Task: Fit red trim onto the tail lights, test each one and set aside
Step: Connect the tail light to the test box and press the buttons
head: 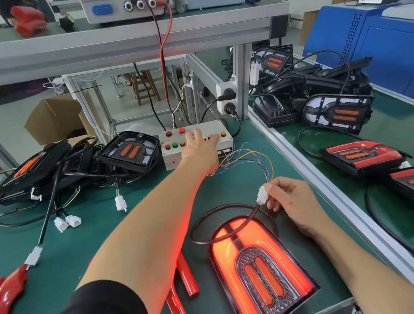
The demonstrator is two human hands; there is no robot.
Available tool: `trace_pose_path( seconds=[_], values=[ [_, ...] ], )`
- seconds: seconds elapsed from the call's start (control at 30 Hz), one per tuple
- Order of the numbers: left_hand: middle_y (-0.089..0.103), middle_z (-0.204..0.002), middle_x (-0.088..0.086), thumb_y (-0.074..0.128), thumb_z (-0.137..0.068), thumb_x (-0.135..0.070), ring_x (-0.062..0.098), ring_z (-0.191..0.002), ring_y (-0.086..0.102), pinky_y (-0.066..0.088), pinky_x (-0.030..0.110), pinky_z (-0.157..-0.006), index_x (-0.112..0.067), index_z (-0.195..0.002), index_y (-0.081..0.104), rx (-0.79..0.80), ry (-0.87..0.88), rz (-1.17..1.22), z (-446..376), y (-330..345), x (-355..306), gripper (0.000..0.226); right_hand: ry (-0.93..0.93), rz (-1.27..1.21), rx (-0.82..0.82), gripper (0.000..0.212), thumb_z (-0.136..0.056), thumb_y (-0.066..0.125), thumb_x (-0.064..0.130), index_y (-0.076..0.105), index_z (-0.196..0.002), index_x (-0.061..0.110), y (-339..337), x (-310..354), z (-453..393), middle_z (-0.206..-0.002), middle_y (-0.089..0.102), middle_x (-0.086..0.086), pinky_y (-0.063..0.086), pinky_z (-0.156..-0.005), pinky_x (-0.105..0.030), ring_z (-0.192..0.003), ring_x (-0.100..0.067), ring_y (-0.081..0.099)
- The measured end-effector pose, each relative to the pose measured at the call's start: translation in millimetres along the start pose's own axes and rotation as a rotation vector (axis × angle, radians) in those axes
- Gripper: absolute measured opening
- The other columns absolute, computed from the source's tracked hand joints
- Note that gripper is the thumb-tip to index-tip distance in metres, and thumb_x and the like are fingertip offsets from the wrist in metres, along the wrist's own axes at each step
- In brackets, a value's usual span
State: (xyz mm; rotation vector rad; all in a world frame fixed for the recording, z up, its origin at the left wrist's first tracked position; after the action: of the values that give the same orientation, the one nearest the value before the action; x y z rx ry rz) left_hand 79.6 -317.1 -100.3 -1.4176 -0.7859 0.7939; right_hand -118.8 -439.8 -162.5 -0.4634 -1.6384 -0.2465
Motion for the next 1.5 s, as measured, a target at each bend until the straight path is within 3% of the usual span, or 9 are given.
trace_pose_path(
  seconds=[0.4, 0.7, 0.77, 0.87, 0.93, 1.0, 1.1, 1.33, 1.5],
  values=[
    [0.026, -0.139, 0.018, 0.058, -0.088, -0.005, 0.037, -0.129, 0.028, 0.043, 0.038, -0.085, -0.030, -0.152, 0.028, 0.005, 0.019, 0.001, -0.4, 1.3, 0.1, 0.074, 0.014, -0.003, -0.014, 0.028, -0.099, 0.063, 0.012, 0.070, -0.076, -0.003, -0.6, 2.4, 1.3, -0.059, 0.062, -0.010, 0.046, -0.056, -0.017, -0.053, -0.011, 0.054],
    [0.031, -0.141, 0.018, 0.054, -0.089, -0.003, 0.038, -0.130, 0.031, 0.047, 0.043, -0.092, -0.027, -0.158, 0.017, 0.031, 0.061, 0.118, 9.2, -6.5, 2.9, 0.082, 0.032, -0.017, -0.021, 0.025, -0.099, 0.063, 0.009, 0.071, -0.079, -0.003, 0.0, 4.0, 2.2, -0.064, 0.065, -0.014, 0.046, -0.055, -0.019, -0.056, -0.014, 0.056],
    [0.041, -0.136, 0.020, 0.048, -0.094, -0.002, 0.038, -0.127, 0.039, 0.046, 0.046, -0.100, -0.015, -0.153, 0.033, -0.065, 0.075, 0.244, 21.6, -16.7, 7.5, 0.063, 0.029, -0.017, -0.021, 0.025, -0.099, 0.063, 0.010, 0.070, -0.078, -0.004, -0.1, 5.3, 2.4, -0.062, 0.064, -0.012, 0.046, -0.055, -0.019, -0.055, -0.014, 0.055],
    [0.059, -0.109, 0.018, 0.048, -0.101, -0.009, 0.034, -0.102, 0.054, 0.046, 0.042, -0.090, 0.000, -0.113, 0.060, -0.494, 0.144, 0.461, 59.3, -45.3, 12.5, 0.018, 0.020, 0.001, -0.007, 0.026, -0.100, 0.063, 0.011, 0.069, -0.079, -0.004, -0.2, 8.1, 4.7, -0.059, 0.062, -0.009, 0.046, -0.056, -0.019, -0.053, -0.013, 0.054],
    [0.060, -0.089, 0.014, 0.054, -0.101, -0.012, 0.032, -0.082, 0.053, 0.044, 0.039, -0.072, -0.002, -0.091, 0.060, -0.713, 0.211, 0.557, 93.0, -60.8, 9.9, 0.015, 0.022, 0.013, 0.008, 0.027, -0.099, 0.063, 0.011, 0.069, -0.079, -0.006, 0.9, 10.5, 6.1, -0.059, 0.061, -0.008, 0.046, -0.056, -0.020, -0.053, -0.013, 0.053],
    [0.058, -0.076, 0.009, 0.058, -0.099, -0.015, 0.028, -0.069, 0.050, 0.039, 0.037, -0.060, -0.005, -0.082, 0.057, -0.760, 0.249, 0.575, 121.8, -67.1, 3.2, 0.019, 0.028, 0.009, 0.018, 0.027, -0.100, 0.061, 0.009, 0.068, -0.079, -0.007, 2.0, 13.3, 6.8, -0.059, 0.062, -0.005, 0.046, -0.055, -0.019, -0.053, -0.012, 0.054],
    [0.059, -0.069, 0.003, 0.063, -0.095, -0.023, 0.025, -0.064, 0.051, 0.044, 0.041, -0.058, -0.009, -0.075, 0.059, -0.604, 0.344, 0.554, 148.8, -63.5, -13.1, 0.024, 0.075, -0.086, 0.016, 0.026, -0.100, 0.060, 0.009, 0.067, -0.080, -0.008, 2.7, 17.6, 7.0, -0.064, 0.061, -0.011, 0.045, -0.056, -0.023, -0.055, -0.017, 0.052],
    [0.063, -0.101, 0.004, 0.060, -0.092, -0.059, 0.021, -0.097, 0.060, 0.050, 0.035, -0.088, -0.015, -0.101, 0.071, -0.135, 0.216, 0.577, 165.6, -39.1, -24.6, 0.046, 0.132, -0.267, 0.101, 0.025, -0.082, 0.069, 0.030, 0.073, -0.085, 0.005, 24.4, 48.1, 13.8, -0.067, 0.059, -0.010, 0.045, -0.056, -0.023, -0.057, -0.013, 0.050],
    [0.059, -0.090, 0.007, 0.059, -0.095, -0.045, 0.030, -0.086, 0.056, 0.041, 0.038, -0.070, -0.015, -0.083, 0.049, -0.144, 0.185, 0.524, 173.0, -39.0, -26.0, 0.034, 0.131, -0.219, 0.188, 0.021, -0.096, 0.065, 0.020, 0.071, -0.086, 0.003, 48.9, 71.9, 12.9, -0.069, 0.063, -0.008, 0.046, -0.055, -0.022, -0.057, -0.012, 0.051]
  ],
)
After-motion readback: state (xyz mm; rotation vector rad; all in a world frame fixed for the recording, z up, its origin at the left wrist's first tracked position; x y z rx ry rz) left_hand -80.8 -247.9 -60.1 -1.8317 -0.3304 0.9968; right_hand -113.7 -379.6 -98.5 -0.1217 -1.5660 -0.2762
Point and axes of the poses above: each hand's wrist, its own z-axis away from the middle knuckle, its own y-axis out of the palm, x = y × z, the point moved 6 cm from there along -z, towards the middle knuckle
